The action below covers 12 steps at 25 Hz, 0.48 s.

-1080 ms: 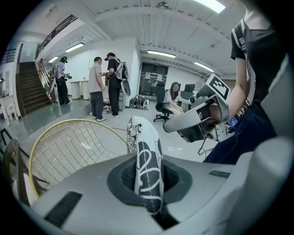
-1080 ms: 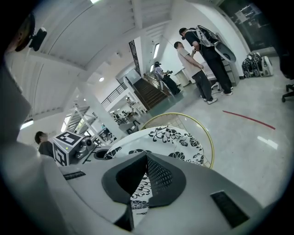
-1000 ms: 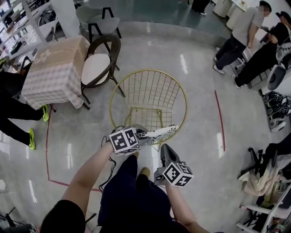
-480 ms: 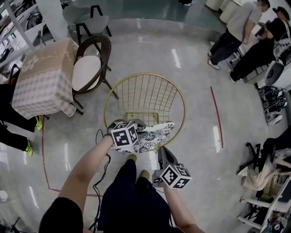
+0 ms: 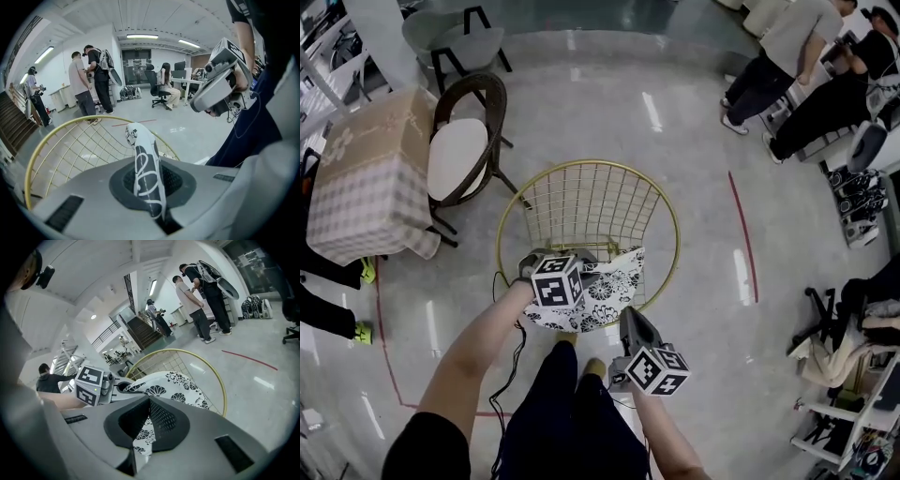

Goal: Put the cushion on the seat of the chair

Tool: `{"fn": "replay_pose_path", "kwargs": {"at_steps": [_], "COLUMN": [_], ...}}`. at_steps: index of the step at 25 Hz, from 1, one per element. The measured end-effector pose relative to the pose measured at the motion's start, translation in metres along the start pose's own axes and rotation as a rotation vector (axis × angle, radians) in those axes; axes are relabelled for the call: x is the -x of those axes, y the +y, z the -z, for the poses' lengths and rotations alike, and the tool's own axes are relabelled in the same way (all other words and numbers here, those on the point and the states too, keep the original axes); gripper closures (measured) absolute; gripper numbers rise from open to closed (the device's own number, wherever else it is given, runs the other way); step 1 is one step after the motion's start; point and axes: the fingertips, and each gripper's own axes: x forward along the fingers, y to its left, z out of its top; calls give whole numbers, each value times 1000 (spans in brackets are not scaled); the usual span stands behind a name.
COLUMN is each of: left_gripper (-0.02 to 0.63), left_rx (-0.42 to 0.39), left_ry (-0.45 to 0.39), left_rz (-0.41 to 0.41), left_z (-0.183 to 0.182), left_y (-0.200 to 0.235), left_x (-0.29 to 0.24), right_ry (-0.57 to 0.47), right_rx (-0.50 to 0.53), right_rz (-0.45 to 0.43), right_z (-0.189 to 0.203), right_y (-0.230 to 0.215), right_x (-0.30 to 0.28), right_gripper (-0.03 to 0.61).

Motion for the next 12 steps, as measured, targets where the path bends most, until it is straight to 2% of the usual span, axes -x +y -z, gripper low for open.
{"fn": "replay_pose_path", "kwargs": {"at_steps": [4, 7, 12], "left_gripper": [589, 589, 589], "left_rx": [-28, -47, -59], "left_ry": [-2, -15, 30], "left_rz": [4, -12, -16], "left_z": [7, 15, 27], "left_y": [36, 47, 65], "left_x": [-5, -19, -48], "right_ry": [16, 18, 16], "right_rx": [-24, -26, -44], "right_rz": [19, 26, 39], "right_z": [-6, 6, 6], "right_y": [3, -5, -24], "right_x": [-28, -40, -55], "right_gripper": [555, 555, 555]}}
